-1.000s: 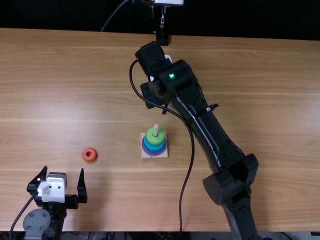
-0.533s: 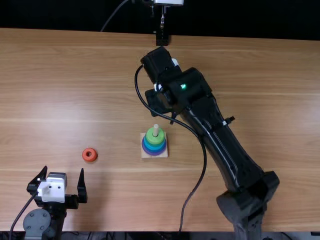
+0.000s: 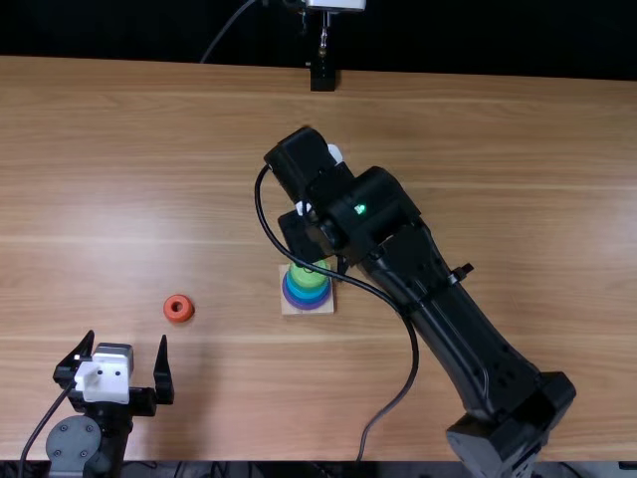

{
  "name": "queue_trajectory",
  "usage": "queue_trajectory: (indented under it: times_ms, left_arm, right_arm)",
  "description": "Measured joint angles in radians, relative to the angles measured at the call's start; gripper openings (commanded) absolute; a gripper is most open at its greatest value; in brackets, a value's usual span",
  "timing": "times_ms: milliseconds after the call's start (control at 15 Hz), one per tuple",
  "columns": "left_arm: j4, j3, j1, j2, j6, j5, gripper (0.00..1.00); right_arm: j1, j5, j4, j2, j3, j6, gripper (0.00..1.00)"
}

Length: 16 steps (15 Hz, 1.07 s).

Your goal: Build the Hanoi tower: stack the rings onto the peg from bottom to top in this color order: purple, dark blue, light blue, dark green, light green, yellow, orange.

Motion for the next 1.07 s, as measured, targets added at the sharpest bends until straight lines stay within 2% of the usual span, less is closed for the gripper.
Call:
queue_trajectory:
  times_ms: [933, 1000, 1067]
  left_arm:
    - [0.0, 0.0, 0.0, 0.0, 0.0, 0.0, 1.0]
    - [-0.001, 0.0, 0.0, 0.0, -0.001, 0.0, 1.0]
    - [0.0, 0.0, 0.0, 0.0, 0.0, 0.0, 1.0]
  right_arm:
    - [0.031, 0.0, -0.004, -0.008, -0.076, 0.0, 0.0]
    - [0.031, 0.0, -0.004, -0.014, -0.077, 0.0, 0.25]
    - [0.031, -0.001, -0.005, -0.02, -0.077, 0.002, 0.71]
